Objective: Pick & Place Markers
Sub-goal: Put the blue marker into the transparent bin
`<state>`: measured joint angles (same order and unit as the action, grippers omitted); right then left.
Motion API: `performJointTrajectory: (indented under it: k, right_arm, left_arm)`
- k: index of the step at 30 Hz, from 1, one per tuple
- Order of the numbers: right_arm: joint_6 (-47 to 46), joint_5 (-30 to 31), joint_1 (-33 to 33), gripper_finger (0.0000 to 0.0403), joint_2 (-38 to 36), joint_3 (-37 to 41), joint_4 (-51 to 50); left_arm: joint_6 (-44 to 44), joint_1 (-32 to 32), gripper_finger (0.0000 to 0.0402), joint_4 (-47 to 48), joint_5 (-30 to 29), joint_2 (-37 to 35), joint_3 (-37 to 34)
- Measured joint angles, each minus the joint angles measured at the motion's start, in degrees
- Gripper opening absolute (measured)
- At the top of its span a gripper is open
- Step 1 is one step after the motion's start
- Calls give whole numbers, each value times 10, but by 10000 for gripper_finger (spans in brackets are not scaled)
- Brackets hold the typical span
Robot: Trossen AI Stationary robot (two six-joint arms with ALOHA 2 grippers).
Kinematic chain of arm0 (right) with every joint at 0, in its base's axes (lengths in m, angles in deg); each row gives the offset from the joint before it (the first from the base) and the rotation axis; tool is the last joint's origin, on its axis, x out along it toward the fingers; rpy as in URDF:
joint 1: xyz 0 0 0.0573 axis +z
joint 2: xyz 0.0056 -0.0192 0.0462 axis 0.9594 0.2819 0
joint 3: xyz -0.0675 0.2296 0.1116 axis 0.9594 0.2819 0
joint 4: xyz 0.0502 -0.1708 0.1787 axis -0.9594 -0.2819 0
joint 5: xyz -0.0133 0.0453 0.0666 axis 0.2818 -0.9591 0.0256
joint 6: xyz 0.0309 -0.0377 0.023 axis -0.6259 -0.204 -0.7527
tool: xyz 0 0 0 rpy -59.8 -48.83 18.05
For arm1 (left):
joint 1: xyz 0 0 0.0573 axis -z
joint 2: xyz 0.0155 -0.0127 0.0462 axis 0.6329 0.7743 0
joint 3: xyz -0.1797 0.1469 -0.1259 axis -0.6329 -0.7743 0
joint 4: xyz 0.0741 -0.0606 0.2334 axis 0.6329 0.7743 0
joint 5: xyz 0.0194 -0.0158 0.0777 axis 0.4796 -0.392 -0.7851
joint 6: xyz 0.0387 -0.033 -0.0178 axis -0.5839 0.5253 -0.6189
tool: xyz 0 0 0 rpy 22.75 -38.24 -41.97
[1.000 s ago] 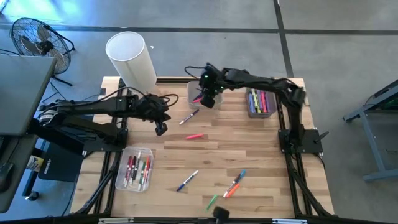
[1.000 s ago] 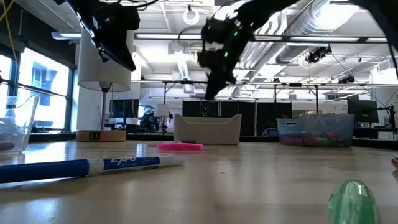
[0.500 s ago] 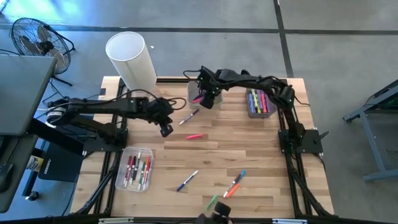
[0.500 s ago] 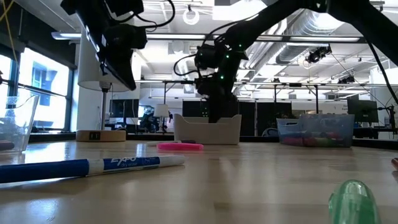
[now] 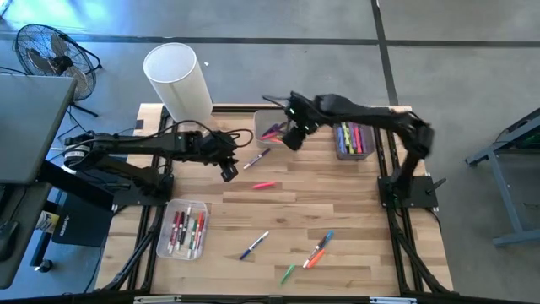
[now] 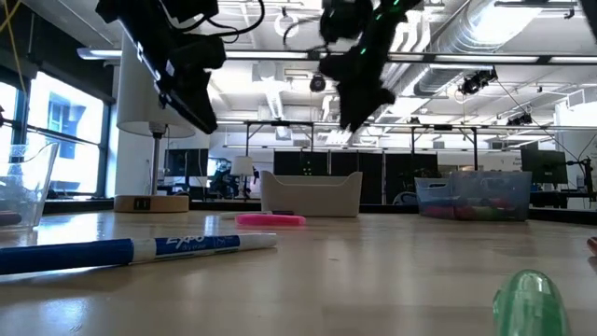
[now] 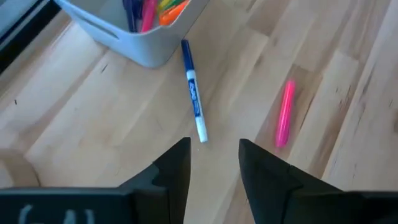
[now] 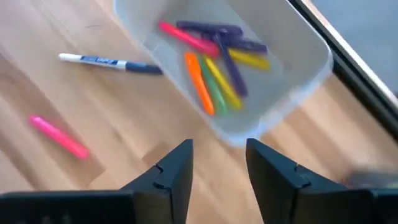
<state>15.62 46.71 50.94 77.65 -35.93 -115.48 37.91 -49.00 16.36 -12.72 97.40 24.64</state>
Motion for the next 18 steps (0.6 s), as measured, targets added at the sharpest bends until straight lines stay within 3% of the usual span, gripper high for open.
performJointTrajectory:
  k: [10, 18]
  right_arm:
    - [-294, 128, 188, 118, -246, 236, 81]
    - [-421, 205, 301, 117, -310, 299, 133]
  left_arm:
    - [41, 0, 134, -35, 6, 138, 25]
    - [16, 0, 134, -49, -10, 268, 88]
